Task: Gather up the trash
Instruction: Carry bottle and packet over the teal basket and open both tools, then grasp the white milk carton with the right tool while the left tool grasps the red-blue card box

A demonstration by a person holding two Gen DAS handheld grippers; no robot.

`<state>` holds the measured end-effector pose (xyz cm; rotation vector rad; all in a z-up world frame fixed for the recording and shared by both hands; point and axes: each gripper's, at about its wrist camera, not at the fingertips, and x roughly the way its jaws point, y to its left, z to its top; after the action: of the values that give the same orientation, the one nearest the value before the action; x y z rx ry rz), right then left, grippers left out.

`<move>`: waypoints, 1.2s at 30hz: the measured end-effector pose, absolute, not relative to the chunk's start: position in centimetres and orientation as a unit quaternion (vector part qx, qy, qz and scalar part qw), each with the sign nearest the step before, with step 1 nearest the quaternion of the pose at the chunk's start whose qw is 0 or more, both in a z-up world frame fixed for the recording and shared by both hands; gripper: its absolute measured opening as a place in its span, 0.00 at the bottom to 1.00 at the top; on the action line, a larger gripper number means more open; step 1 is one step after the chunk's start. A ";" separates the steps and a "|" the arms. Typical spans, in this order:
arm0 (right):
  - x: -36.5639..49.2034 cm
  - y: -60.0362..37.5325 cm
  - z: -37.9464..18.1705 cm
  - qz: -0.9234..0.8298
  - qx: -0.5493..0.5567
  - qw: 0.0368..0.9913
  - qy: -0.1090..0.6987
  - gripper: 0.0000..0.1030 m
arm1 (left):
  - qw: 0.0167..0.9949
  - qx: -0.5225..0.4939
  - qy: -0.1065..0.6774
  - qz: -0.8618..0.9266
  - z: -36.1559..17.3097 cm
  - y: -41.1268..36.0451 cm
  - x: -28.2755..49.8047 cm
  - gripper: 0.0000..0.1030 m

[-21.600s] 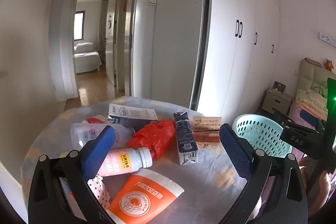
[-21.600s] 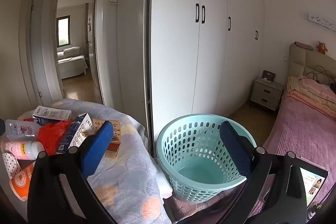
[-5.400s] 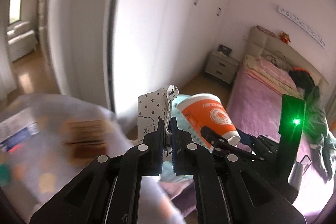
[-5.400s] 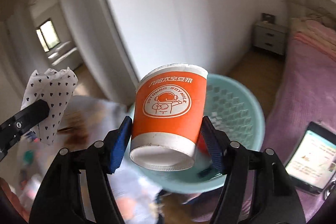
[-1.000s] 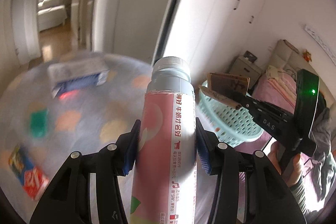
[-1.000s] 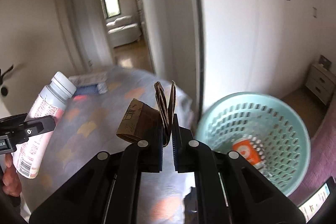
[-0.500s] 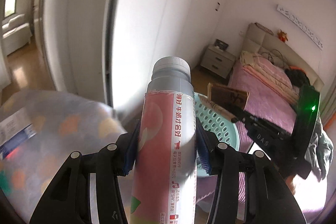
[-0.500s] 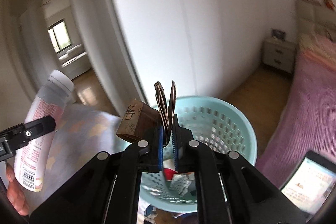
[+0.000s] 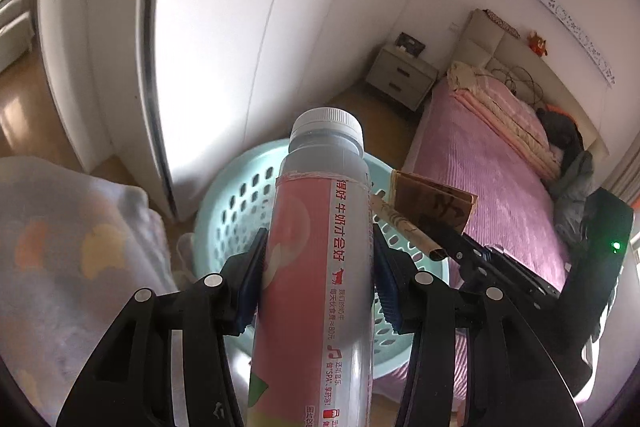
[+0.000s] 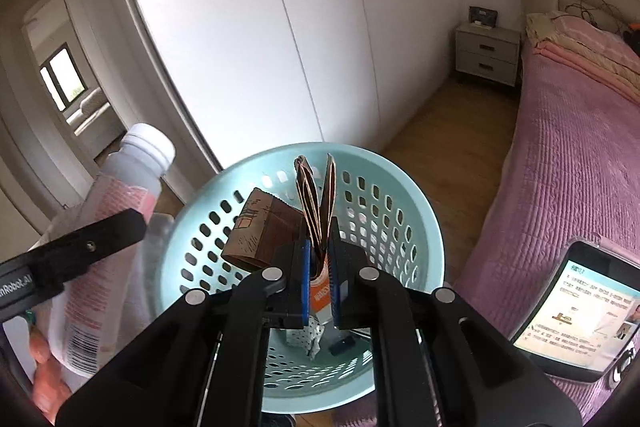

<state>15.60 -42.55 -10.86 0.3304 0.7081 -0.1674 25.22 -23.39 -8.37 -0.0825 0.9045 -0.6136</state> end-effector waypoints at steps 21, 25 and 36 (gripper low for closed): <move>15.3 -39.7 -9.4 -0.027 0.175 0.923 0.341 0.46 | 0.897 -0.069 0.362 -0.243 -5.0 -15.0 19.8 0.65; 15.0 -35.9 -8.8 0.014 0.164 0.930 0.330 0.53 | 0.915 -0.084 0.343 -0.196 -3.9 -10.1 17.5 0.65; 14.6 -24.5 -6.0 0.125 0.046 0.943 0.304 0.70 | 0.933 -0.059 0.311 0.171 -3.7 3.5 9.3 0.75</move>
<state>14.56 -24.49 -6.02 0.0944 0.6193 0.2543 9.33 3.47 -3.74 -0.1209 0.6370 0.3497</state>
